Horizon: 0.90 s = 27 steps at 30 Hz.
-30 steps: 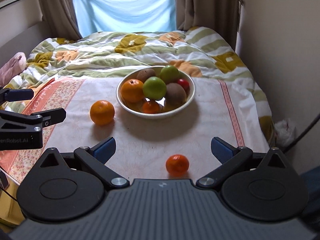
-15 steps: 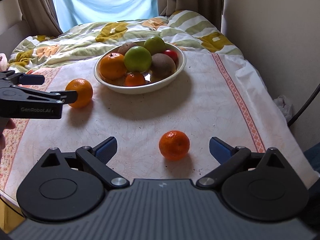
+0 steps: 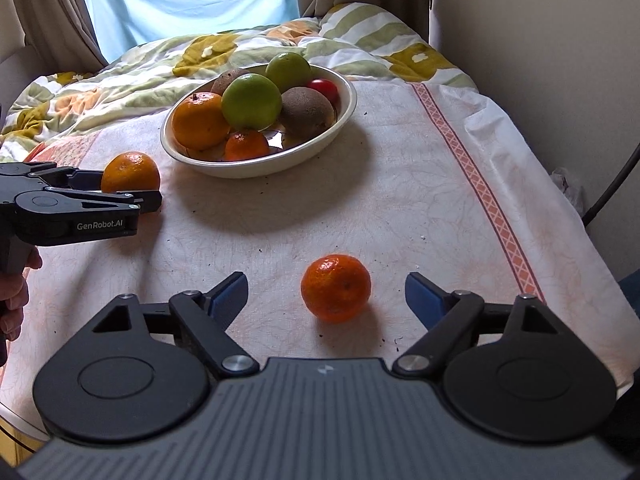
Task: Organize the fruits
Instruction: 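Grasp the large orange with the left tool while the right tool grasps a tangerine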
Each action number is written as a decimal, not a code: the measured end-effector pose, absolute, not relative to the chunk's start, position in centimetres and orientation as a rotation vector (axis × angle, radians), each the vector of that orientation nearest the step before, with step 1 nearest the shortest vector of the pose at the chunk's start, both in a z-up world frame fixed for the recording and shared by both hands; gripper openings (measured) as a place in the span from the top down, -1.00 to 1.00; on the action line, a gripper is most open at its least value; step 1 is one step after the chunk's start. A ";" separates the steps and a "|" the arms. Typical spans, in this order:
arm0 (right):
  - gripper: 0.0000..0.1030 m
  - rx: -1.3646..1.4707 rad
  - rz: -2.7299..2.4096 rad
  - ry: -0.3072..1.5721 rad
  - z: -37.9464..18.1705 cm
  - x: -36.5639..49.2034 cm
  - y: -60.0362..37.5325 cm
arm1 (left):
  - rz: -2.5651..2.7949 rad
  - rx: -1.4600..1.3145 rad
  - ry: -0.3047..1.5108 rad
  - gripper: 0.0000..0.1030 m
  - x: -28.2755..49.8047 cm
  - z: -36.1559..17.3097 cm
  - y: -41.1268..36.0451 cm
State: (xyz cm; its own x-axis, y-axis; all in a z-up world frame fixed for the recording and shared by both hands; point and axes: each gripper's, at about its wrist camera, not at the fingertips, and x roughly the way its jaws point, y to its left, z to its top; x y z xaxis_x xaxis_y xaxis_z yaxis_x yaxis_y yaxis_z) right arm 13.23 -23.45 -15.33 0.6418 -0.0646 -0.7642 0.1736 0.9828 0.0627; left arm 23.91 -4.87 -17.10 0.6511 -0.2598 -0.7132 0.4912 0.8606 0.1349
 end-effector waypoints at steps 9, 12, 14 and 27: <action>-0.67 0.152 -0.145 0.885 -15.7 13.4 -23.7 | -0.438 0.306 0.758 -0.25 23.6 -17.0 -4.5; -0.60 0.171 -0.140 0.893 -15.7 13.7 -23.9 | -0.436 0.299 0.759 -0.25 23.0 -17.0 -4.3; -0.57 0.169 -0.142 0.893 -15.7 13.8 -23.9 | -0.432 0.294 0.761 -0.25 22.6 -17.0 -4.2; -0.06 0.166 -0.137 0.923 -16.3 14.5 -24.3 | -0.408 0.251 0.779 -0.25 20.3 -16.6 -2.9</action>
